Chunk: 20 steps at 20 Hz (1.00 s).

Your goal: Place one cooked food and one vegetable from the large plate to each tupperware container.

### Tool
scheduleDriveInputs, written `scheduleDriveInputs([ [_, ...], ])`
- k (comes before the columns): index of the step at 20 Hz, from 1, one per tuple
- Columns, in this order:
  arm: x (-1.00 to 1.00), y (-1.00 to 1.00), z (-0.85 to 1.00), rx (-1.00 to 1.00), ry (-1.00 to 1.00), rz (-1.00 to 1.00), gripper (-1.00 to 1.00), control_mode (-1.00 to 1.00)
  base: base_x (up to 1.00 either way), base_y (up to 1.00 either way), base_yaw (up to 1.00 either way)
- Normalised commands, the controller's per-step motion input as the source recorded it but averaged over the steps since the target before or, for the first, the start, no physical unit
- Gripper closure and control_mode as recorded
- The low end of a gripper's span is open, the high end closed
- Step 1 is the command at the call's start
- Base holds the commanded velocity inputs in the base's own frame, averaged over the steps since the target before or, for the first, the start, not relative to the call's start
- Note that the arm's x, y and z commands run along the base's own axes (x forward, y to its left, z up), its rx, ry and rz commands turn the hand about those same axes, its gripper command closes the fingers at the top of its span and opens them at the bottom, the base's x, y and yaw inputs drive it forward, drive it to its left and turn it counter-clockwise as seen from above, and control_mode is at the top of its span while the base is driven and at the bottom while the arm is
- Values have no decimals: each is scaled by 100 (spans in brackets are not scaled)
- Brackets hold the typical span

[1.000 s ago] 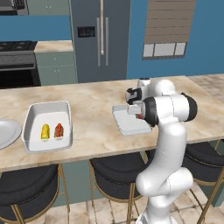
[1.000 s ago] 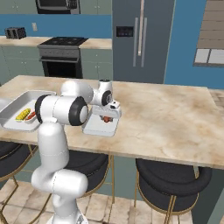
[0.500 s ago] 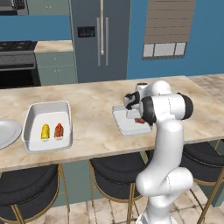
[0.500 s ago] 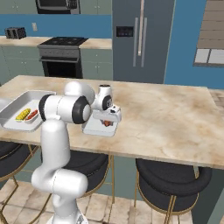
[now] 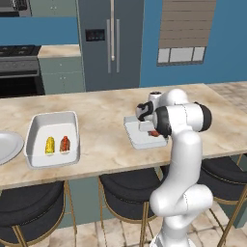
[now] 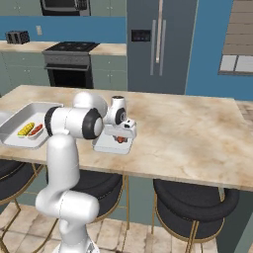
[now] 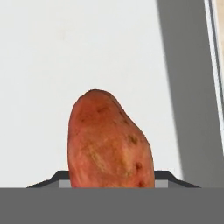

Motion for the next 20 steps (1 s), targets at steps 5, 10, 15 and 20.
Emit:
scheduleDriveInputs([
  [5, 10, 3, 0, 0, 1, 0, -100, -100, 0, 0, 0],
  [10, 4, 0, 0, 0, 0, 0, -100, -100, 0, 0, 0],
  [15, 1, 2, 2, 0, 2, 0, -100, -100, 0, 0, 0],
  [20, -4, 10, 36, -3, 4, 0, -100, -100, 0, 0, 0],
])
